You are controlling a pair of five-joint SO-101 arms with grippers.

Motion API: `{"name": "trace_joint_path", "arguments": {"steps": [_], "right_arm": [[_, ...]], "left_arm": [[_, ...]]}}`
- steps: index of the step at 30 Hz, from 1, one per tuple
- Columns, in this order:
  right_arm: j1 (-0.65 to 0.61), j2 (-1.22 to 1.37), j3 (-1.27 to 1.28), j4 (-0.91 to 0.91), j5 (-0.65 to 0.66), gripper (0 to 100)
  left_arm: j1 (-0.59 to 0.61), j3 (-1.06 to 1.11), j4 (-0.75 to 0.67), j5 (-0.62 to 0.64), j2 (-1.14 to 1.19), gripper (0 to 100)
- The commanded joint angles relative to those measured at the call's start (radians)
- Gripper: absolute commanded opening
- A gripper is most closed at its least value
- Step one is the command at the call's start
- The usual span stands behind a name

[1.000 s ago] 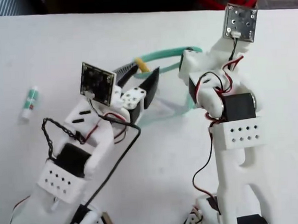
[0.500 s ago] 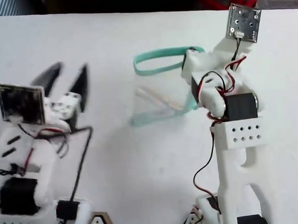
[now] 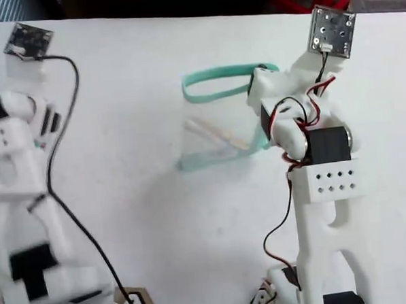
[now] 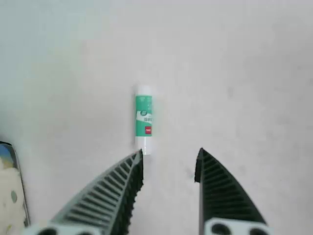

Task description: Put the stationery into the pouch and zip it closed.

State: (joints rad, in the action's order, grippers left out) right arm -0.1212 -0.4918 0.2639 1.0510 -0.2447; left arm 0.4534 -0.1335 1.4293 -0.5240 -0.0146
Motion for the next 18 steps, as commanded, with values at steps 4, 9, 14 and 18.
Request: {"name": "trace_joint_path", "arguments": {"steps": [4,9,14,18], "right_arm": [[-0.004,0.002,0.011,0.021,0.003,23.8],[-0.002,0.002,0.020,0.021,0.003,23.8],[-0.002,0.002,0.021,0.021,0.003,23.8],[-0.002,0.002,0.021,0.019,0.003,23.8]], "left_arm": [[0.027,-0.585,0.201,-0.014,0.506,20],[0.058,-0.939,0.270,0.003,0.811,22],[0.091,-1.232,0.278,0.035,1.084,22],[0.124,-1.450,0.316,0.032,1.233,23]]}}
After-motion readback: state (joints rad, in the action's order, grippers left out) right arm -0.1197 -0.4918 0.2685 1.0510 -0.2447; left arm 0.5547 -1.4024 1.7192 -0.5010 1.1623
